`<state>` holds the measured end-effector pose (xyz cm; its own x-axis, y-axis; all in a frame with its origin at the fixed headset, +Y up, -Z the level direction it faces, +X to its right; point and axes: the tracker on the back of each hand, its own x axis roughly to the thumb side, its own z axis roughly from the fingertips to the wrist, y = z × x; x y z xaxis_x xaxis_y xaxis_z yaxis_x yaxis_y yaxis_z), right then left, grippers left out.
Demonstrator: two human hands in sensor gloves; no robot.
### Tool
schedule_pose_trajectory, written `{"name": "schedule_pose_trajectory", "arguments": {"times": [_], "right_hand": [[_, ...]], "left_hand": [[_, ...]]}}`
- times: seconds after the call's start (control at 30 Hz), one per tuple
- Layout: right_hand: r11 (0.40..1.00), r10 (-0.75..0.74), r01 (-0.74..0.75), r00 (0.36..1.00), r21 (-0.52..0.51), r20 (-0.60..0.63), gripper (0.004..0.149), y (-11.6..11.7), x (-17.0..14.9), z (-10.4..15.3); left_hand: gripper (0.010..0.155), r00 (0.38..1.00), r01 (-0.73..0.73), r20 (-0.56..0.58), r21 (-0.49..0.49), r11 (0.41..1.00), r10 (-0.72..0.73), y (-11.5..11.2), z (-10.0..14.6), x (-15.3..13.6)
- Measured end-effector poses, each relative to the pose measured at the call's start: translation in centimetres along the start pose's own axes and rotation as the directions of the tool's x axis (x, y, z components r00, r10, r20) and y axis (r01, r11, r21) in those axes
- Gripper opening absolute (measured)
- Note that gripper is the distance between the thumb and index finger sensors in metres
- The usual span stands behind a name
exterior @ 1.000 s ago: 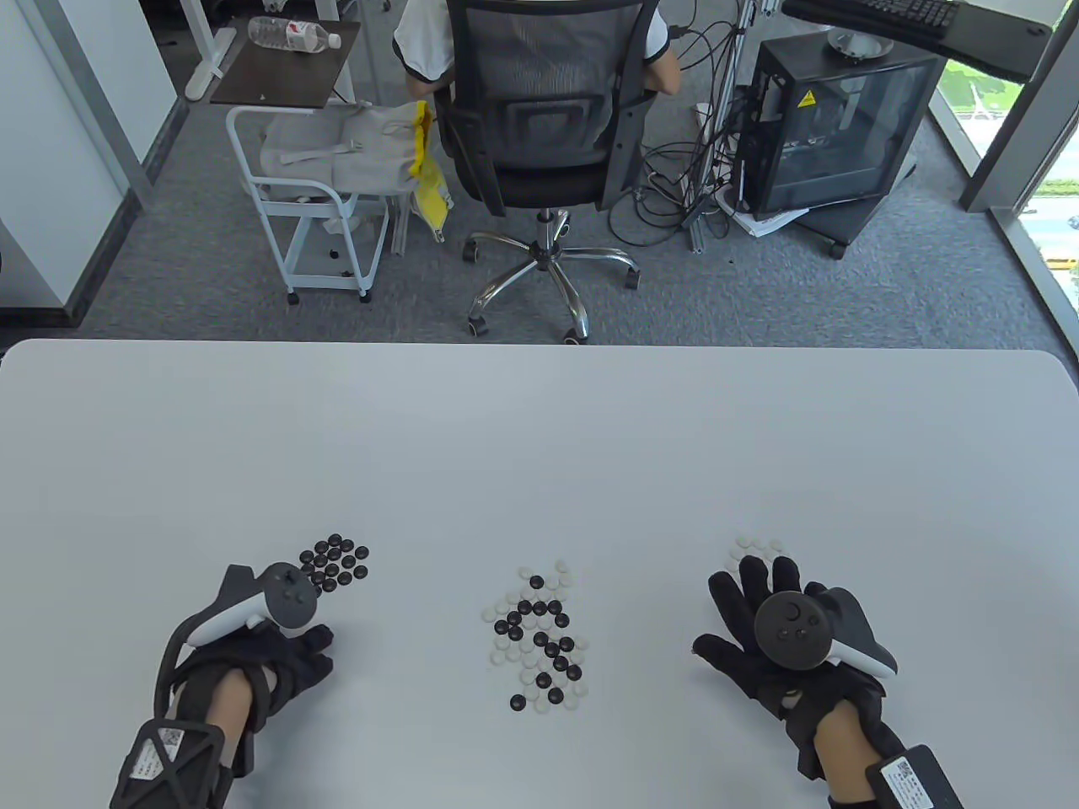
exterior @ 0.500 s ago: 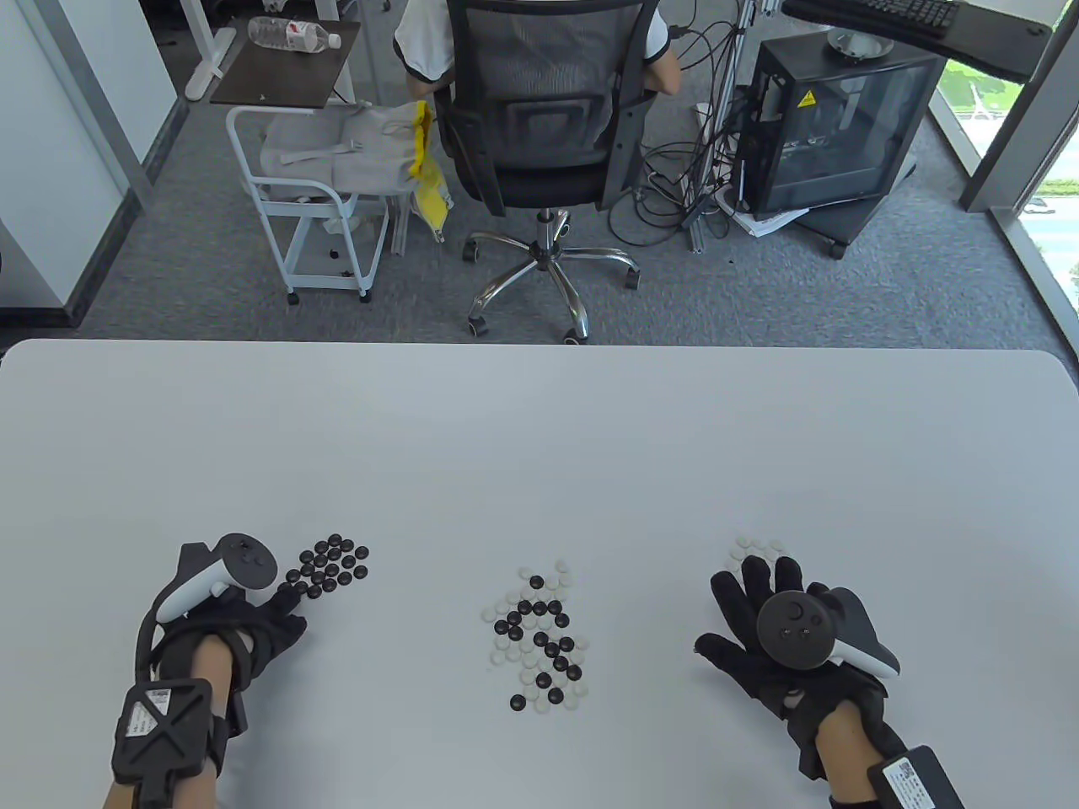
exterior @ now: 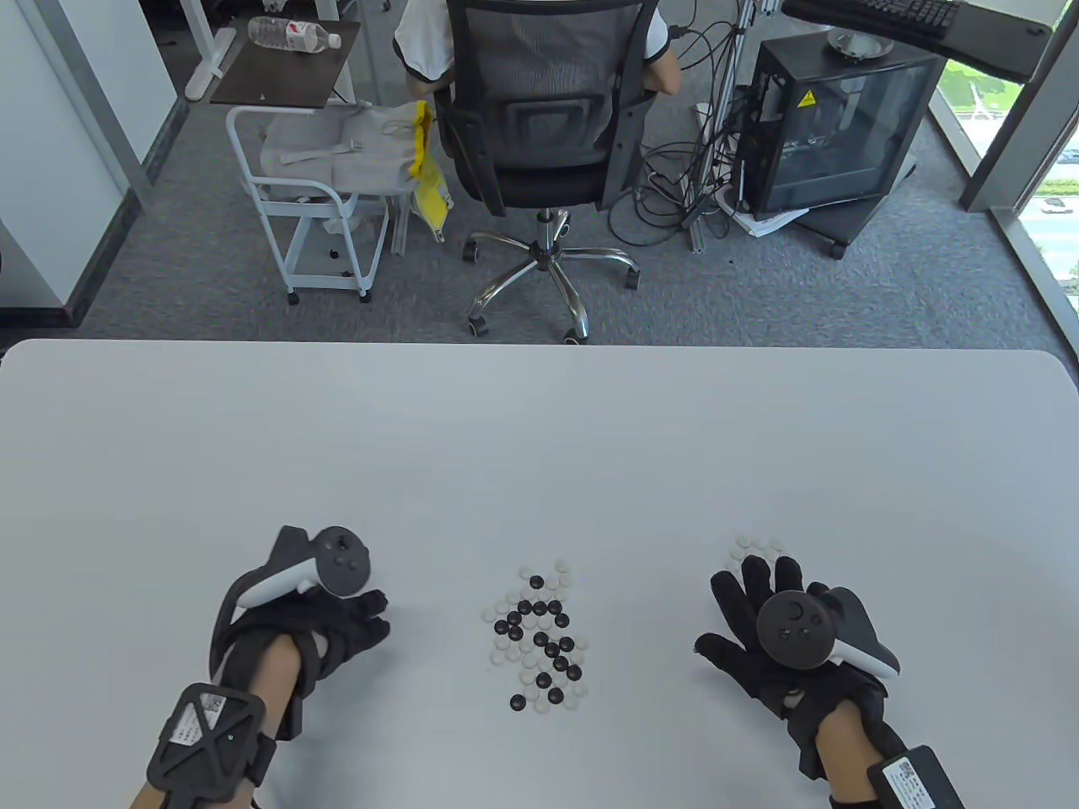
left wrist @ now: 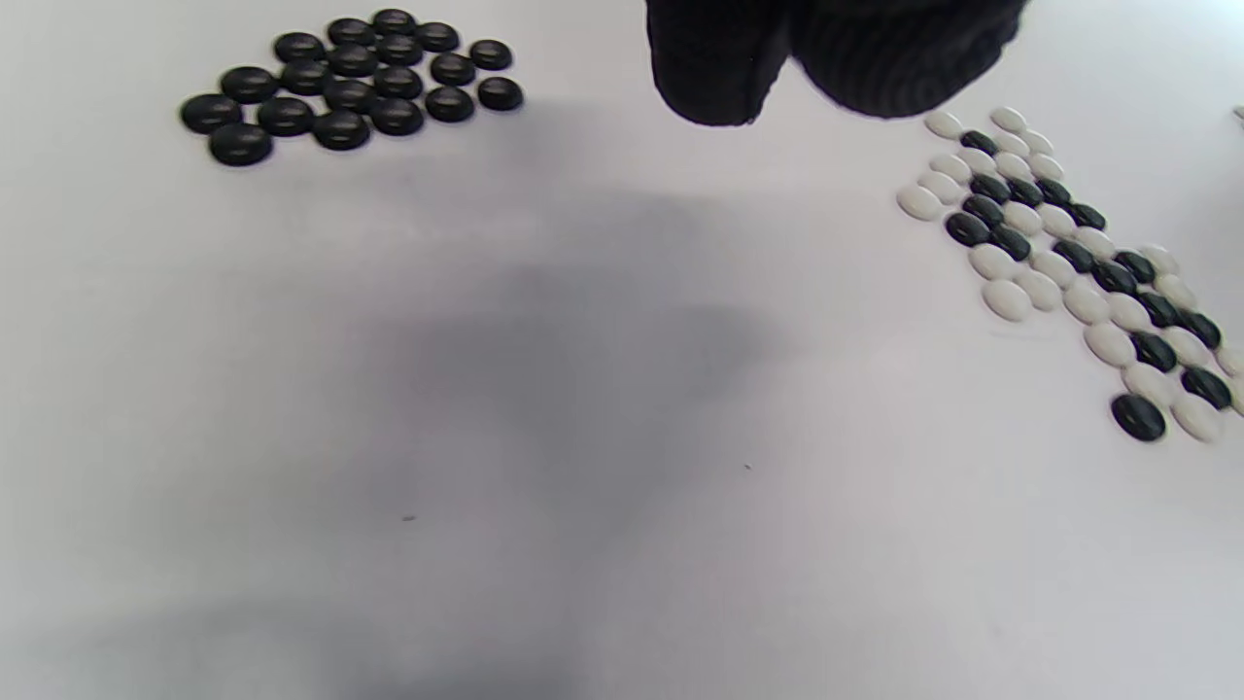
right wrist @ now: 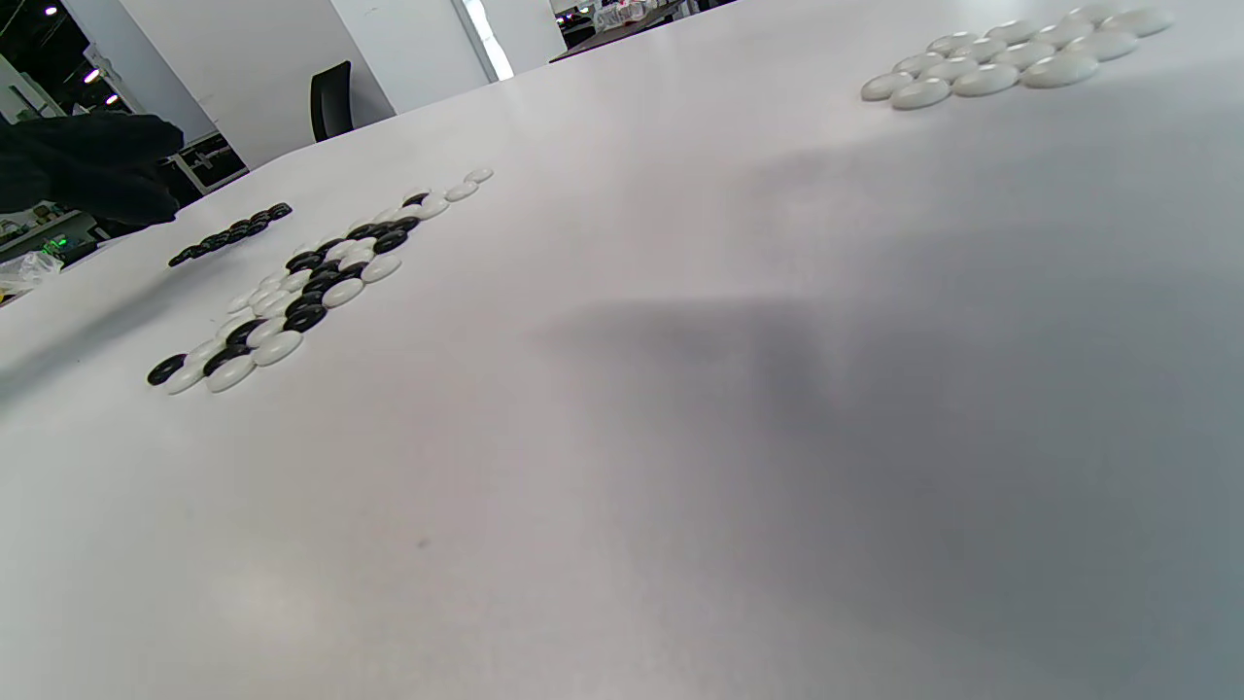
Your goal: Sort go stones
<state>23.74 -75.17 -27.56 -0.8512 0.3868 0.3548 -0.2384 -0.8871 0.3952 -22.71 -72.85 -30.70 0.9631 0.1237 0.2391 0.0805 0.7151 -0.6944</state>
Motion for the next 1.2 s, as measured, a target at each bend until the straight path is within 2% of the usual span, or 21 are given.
{"name": "schedule_pose_trajectory", "arguments": {"times": [0.17, 0.3, 0.37, 0.43, 0.53, 0.6, 0.7, 0.77, 0.97, 1.07, 1.2], "right_hand": [[1.000, 0.002, -0.002, 1.000, -0.002, -0.001, 0.086, 0.0, 0.0, 0.0], [1.000, 0.007, -0.007, 1.000, -0.009, 0.000, 0.086, 0.0, 0.0, 0.0], [1.000, 0.009, -0.009, 1.000, -0.016, 0.004, 0.086, -0.1, 0.0, 0.0], [0.999, 0.020, -0.020, 1.000, -0.040, 0.009, 0.087, -0.1, 0.1, 0.1], [0.988, 0.070, -0.066, 0.997, -0.143, 0.024, 0.088, -0.4, 0.4, 0.3], [0.984, 0.079, -0.073, 0.996, -0.162, 0.033, 0.089, -0.5, 0.5, 0.4], [0.985, 0.079, -0.073, 0.996, -0.155, 0.034, 0.089, -0.5, 0.5, 0.4], [0.986, 0.078, -0.072, 0.996, -0.151, 0.033, 0.089, -0.5, 0.5, 0.4], [0.989, 0.067, -0.063, 0.997, -0.132, 0.033, 0.089, -0.4, 0.6, 0.4], [0.990, 0.067, -0.062, 0.997, -0.129, 0.031, 0.089, -0.4, 0.6, 0.4], [0.991, 0.063, -0.059, 0.998, -0.124, 0.024, 0.089, -0.4, 0.6, 0.4]], "left_hand": [[0.063, 0.976, 0.061, 0.215, -0.078, 0.995, -0.043, -1.6, -0.4, 6.2], [0.063, 0.948, 0.163, 0.289, -0.085, 0.983, -0.132, -3.0, -0.7, 9.4], [0.065, 0.934, 0.145, 0.344, -0.111, 0.983, -0.099, -3.9, -1.0, 10.4], [0.067, 0.929, 0.163, 0.354, -0.126, 0.979, -0.109, -4.7, -1.4, 11.1], [0.069, 0.929, 0.212, 0.338, -0.141, 0.967, -0.154, -5.9, -2.1, 11.6], [0.068, 0.935, 0.230, 0.308, -0.154, 0.961, -0.175, -6.6, -2.2, 11.3], [0.067, 0.942, 0.224, 0.282, -0.131, 0.966, -0.180, -6.7, -1.6, 10.1], [0.065, 0.961, 0.183, 0.233, -0.113, 0.977, -0.153, -6.4, -1.0, 8.0], [0.060, 1.000, 0.027, 0.005, -0.050, 0.998, -0.026, -5.2, 0.5, -0.2], [0.060, 0.993, -0.089, -0.086, -0.036, 0.995, 0.086, -4.7, 0.6, -4.4], [0.061, 0.966, -0.216, -0.152, -0.020, 0.976, 0.210, -4.1, 0.3, -8.0]]}}
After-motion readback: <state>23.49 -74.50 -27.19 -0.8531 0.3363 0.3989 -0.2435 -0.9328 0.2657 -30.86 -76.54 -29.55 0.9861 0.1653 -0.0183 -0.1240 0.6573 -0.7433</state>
